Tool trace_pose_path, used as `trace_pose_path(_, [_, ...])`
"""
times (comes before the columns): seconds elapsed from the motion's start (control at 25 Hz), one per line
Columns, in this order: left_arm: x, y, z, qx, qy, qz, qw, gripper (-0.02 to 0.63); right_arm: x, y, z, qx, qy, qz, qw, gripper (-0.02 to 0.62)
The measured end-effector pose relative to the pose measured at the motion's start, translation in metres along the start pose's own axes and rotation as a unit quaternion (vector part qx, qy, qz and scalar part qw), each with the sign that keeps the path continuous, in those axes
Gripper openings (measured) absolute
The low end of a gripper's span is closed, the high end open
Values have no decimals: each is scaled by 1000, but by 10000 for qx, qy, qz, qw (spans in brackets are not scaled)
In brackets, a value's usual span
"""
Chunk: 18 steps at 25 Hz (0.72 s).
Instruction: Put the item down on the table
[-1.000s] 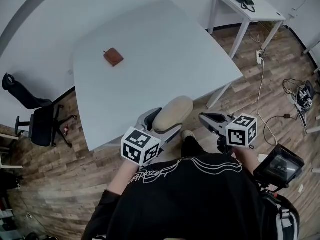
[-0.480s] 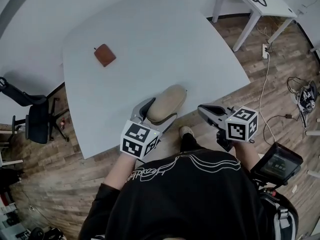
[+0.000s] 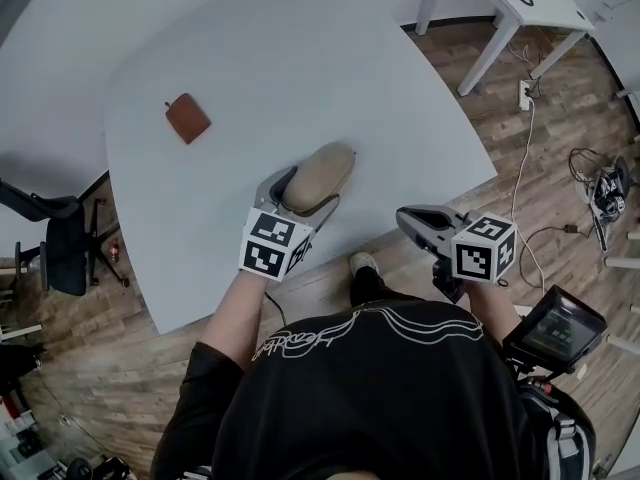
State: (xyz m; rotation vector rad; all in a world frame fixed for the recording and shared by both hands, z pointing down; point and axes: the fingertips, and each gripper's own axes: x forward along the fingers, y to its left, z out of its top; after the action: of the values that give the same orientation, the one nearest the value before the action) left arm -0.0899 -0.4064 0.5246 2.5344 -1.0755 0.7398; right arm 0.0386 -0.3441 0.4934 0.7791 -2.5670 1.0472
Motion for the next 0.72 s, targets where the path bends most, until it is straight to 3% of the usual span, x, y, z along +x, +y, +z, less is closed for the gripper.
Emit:
trace_pose_path(0.2, [47,32,-21,191,326,167,9991,383,16,-32,12,122,98,-39,9999,8])
trace_pose_path(0.72, [66,35,-57,451,724,286,9959,385,35,-34,10,203,365,210,9989,8])
